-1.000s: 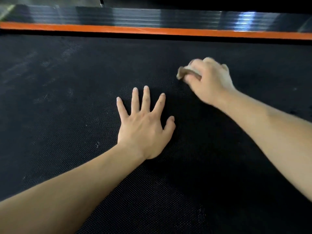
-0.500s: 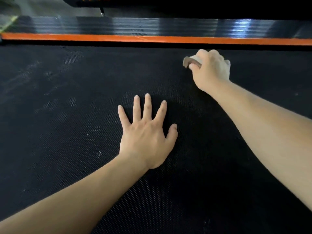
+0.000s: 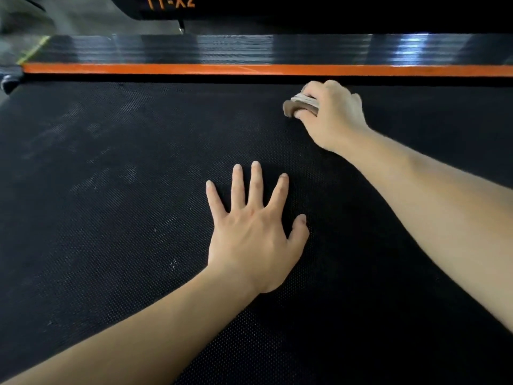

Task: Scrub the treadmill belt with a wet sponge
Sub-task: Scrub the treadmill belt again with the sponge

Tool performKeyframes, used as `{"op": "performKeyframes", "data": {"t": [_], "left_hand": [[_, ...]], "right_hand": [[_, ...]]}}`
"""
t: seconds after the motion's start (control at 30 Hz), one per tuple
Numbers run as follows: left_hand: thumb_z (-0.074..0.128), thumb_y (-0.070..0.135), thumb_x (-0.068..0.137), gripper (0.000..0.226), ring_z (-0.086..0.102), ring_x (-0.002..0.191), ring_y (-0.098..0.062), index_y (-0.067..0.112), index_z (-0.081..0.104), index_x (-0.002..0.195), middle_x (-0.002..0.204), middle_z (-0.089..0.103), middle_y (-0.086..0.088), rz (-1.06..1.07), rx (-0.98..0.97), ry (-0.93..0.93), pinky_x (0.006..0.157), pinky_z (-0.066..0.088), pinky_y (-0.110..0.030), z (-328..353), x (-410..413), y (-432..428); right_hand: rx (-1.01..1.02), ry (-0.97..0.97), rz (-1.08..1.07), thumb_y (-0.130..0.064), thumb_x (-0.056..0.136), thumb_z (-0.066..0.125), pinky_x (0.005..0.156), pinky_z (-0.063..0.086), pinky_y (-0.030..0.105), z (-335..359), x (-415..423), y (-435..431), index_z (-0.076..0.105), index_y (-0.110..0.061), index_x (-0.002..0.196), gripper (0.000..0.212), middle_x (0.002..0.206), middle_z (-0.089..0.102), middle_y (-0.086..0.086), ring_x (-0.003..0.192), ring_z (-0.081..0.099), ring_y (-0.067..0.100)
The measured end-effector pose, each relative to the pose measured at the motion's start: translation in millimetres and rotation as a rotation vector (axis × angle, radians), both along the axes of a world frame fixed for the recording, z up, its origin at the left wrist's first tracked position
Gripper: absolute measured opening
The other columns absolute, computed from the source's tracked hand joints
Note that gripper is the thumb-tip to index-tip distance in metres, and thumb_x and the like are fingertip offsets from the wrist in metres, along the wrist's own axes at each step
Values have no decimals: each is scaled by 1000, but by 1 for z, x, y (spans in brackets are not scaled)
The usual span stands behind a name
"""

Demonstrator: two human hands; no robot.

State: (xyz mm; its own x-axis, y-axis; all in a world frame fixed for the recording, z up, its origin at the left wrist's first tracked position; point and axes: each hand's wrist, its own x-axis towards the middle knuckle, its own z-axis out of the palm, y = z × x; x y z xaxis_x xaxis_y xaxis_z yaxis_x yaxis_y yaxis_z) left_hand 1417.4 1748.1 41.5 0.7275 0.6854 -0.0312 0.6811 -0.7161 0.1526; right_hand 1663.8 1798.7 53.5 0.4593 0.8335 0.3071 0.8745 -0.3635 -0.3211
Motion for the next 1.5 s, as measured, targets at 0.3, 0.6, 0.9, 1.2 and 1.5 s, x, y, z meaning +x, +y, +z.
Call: {"op": "performKeyframes", "data": {"t": [0.3,0.6,0.9,1.2,1.5], "left_hand": [[13,68,97,74,-20,156,-31,35,3,162,172,-10,-7,3,-4,0,120,-12,-65,0,0,0],[11,68,96,74,-19,156,-32,35,1,161,172,-10,-7,2,-4,10,121,-11,-65,0,0,0],[11,69,96,74,-18,156,-32,36,1,162,172,-9,-7,7,-6,11,121,-10,-66,-1,1,0],[11,69,96,74,-16,156,-32,35,3,162,172,-7,-8,5,-8,12,121,-8,-66,-1,1,0],[13,68,97,73,-16,157,-33,35,3,161,172,-7,-9,11,-2,26,121,-7,-66,-1,2,1]], "right_hand": [[-40,-79,-197,-37,100,57,96,40,48,6,21,11,61,-18,123,30,118,62,14,111,57,35],[-43,-41,-430,-41,98,56,91,49,46,11,63,-19,63,-19,119,32,116,65,14,108,60,37],[-56,20,-441,-39,99,57,84,46,40,18,64,-43,63,-19,120,29,117,64,12,107,60,35],[-82,-57,-320,-40,99,55,93,40,46,18,67,-75,66,-19,115,29,106,65,14,101,60,36],[-82,-83,-110,-44,96,57,87,41,44,10,37,-120,69,-26,113,27,93,60,4,94,60,35]]}}
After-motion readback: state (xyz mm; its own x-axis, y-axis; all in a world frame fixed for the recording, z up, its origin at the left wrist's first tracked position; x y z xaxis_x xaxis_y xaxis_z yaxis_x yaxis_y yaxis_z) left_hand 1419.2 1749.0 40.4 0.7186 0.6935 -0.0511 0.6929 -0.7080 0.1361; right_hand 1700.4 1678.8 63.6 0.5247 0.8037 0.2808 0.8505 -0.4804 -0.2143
